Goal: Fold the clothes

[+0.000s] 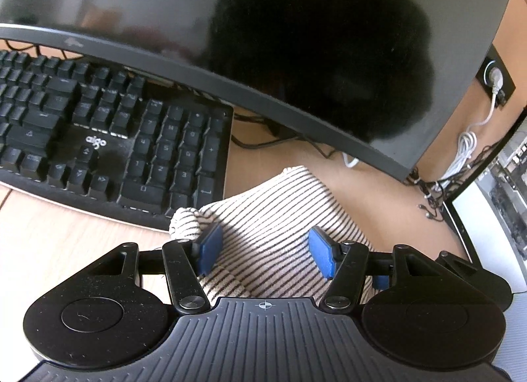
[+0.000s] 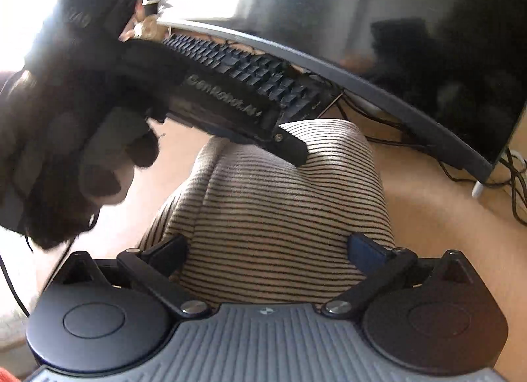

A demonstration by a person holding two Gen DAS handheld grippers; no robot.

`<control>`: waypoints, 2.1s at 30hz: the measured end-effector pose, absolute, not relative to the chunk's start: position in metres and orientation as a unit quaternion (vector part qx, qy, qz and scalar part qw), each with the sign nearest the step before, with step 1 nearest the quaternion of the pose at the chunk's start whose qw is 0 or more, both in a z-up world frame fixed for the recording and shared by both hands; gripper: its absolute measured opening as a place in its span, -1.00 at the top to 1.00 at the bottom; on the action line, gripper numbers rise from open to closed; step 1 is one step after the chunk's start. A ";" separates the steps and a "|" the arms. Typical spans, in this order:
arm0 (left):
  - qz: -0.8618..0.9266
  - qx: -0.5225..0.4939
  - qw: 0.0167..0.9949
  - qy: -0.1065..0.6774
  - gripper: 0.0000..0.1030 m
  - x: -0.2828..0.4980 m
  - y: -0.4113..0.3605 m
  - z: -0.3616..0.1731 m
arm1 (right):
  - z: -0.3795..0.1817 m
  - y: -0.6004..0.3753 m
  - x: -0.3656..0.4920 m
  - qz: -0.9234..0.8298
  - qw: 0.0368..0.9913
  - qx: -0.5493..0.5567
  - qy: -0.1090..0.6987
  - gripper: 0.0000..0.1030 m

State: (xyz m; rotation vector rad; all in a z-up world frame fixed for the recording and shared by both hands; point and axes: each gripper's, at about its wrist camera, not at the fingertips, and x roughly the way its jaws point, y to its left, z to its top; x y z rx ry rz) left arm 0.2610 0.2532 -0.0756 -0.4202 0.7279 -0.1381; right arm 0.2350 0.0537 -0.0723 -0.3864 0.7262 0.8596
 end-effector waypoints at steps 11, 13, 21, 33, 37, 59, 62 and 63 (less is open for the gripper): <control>0.085 -0.194 0.930 0.300 -0.81 0.157 0.204 -0.014 | -0.037 -0.044 0.211 0.409 0.844 -0.071 0.339 -1.00; 0.115 -0.197 0.928 0.295 -0.89 0.133 0.184 -0.006 | -0.030 -0.067 0.207 0.403 0.848 -0.065 0.338 -1.00; 0.225 -0.208 0.912 0.271 -1.00 0.057 0.072 -0.012 | -0.018 -0.140 0.192 0.367 0.878 -0.021 0.305 -1.00; 0.306 -0.152 0.903 0.259 -1.00 0.039 0.027 -0.016 | -0.020 -0.151 0.181 0.403 0.877 -0.043 0.258 -1.00; 0.307 -0.139 0.904 0.263 -1.00 0.039 0.021 -0.014 | -0.021 -0.153 0.180 0.416 0.871 -0.051 0.259 -1.00; 0.314 -0.134 0.892 0.296 -1.00 0.044 0.008 -0.021 | -0.026 -0.150 0.182 0.421 0.863 -0.071 0.270 -1.00; 0.314 -0.134 0.892 0.296 -1.00 0.043 0.008 -0.021 | -0.027 -0.150 0.183 0.421 0.862 -0.070 0.274 -1.00; 0.313 -0.135 0.892 0.297 -1.00 0.043 0.008 -0.021 | -0.027 -0.150 0.183 0.421 0.862 -0.070 0.275 -1.00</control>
